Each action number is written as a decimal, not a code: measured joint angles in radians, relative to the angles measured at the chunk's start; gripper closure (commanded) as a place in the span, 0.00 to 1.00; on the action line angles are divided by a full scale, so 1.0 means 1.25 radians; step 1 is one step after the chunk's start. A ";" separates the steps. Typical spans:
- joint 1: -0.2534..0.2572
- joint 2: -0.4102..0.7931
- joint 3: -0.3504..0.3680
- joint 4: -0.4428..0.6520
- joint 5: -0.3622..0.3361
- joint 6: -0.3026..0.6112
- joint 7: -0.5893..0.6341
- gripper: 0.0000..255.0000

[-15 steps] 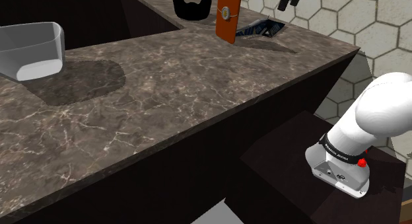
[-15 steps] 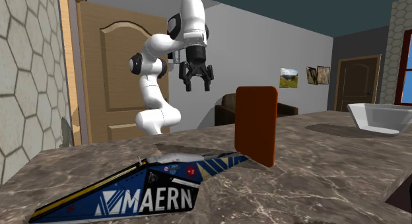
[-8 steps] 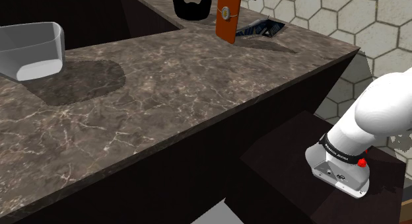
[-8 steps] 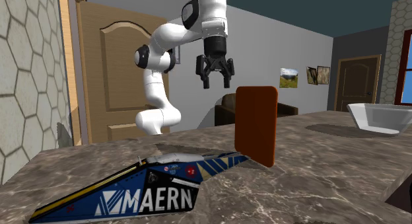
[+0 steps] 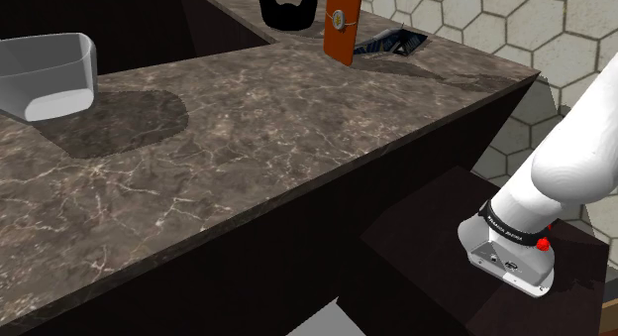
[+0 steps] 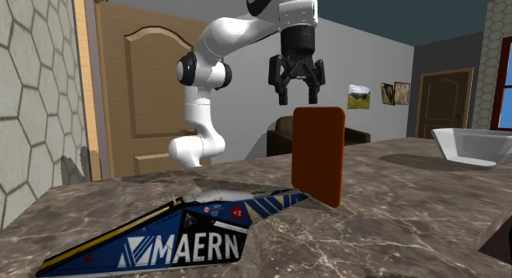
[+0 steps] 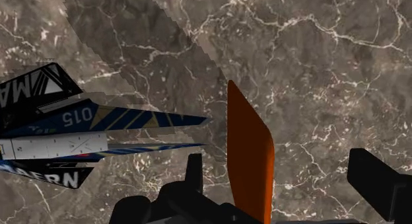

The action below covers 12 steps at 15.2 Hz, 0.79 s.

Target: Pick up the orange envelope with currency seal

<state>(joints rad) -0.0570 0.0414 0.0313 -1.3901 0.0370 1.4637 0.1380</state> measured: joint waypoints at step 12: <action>-0.002 0.023 -0.002 -0.059 0.003 0.075 0.010 1.00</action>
<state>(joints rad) -0.0592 0.0700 0.0287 -1.4634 0.0407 1.5571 0.1501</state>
